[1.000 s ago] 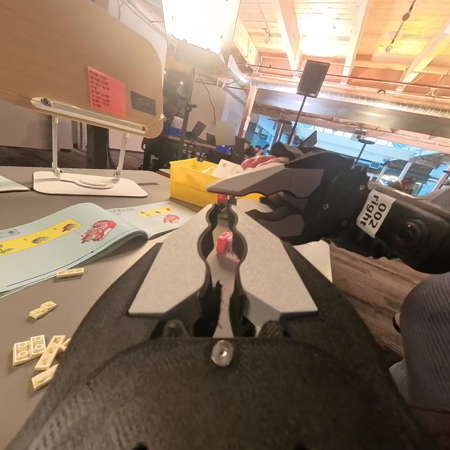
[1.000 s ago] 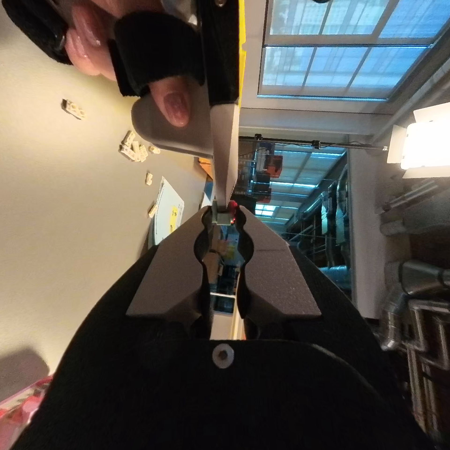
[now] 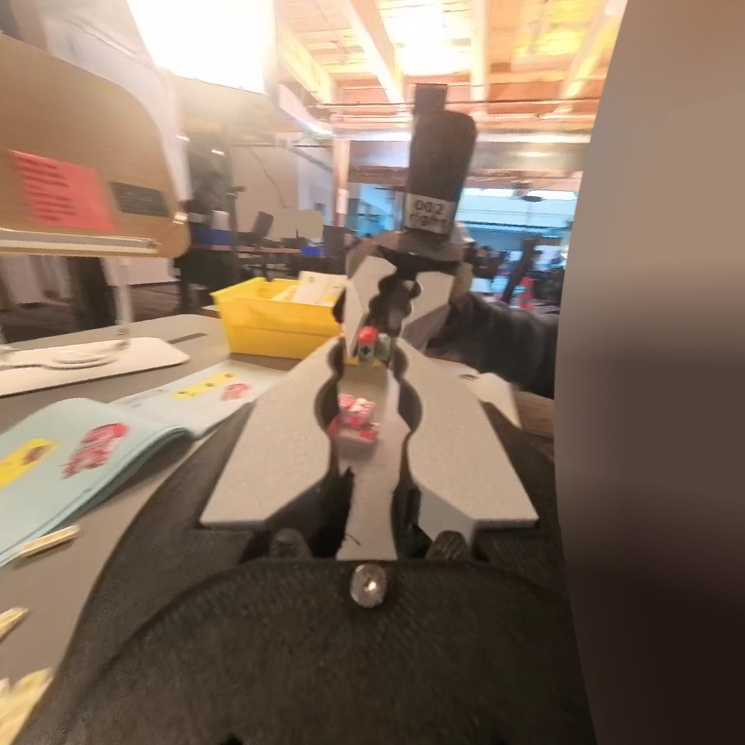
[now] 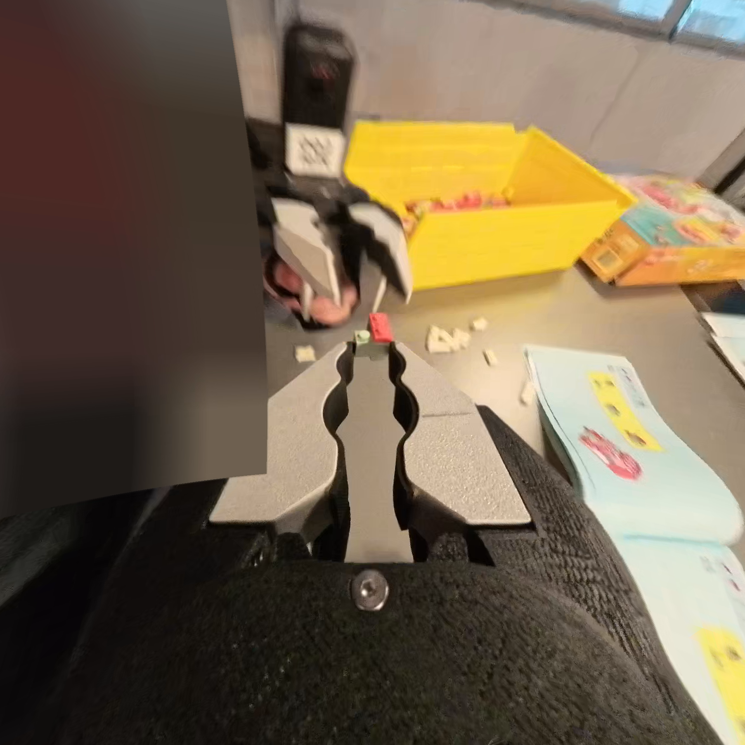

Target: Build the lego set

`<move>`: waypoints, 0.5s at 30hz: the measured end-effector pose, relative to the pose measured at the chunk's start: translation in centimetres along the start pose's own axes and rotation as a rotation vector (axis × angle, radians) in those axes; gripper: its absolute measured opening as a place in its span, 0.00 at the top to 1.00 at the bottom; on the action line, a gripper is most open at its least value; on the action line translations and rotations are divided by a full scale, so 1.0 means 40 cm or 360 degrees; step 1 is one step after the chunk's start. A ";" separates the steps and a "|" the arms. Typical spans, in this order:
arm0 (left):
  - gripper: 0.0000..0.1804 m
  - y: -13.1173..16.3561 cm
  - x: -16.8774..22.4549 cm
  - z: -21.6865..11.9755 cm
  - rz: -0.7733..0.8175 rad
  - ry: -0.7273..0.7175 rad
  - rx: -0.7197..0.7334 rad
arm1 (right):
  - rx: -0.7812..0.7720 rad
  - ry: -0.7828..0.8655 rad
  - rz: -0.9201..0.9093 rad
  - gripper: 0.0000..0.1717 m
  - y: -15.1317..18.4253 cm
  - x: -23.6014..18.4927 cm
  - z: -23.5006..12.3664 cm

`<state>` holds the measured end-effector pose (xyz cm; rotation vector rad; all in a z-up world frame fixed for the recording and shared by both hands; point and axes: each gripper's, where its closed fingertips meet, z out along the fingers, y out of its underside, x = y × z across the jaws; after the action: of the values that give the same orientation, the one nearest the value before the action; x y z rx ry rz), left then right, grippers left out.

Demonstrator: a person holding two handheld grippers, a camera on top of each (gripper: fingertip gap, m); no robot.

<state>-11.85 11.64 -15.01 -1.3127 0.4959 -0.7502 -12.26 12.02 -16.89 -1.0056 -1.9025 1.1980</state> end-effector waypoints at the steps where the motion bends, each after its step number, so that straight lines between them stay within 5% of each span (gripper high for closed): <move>1: 0.80 -0.006 -0.025 -0.008 0.0053 -0.0118 0.0012 | -0.0128 0.0035 -0.0015 0.91 0.038 0.021 0.001; 6: 0.73 -0.066 -0.099 -0.070 0.0192 -0.0513 0.0207 | -0.0772 -0.0096 -0.0140 0.91 0.220 0.049 0.040; 15: 0.74 -0.114 -0.175 -0.172 0.0131 -0.0916 0.0443 | -0.0799 -0.0454 -0.0182 0.91 0.267 0.115 0.128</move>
<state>-22.39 11.80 -12.56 -1.1694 -0.0193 -0.3297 -16.04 16.91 -28.01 -0.9936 -2.5302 0.8467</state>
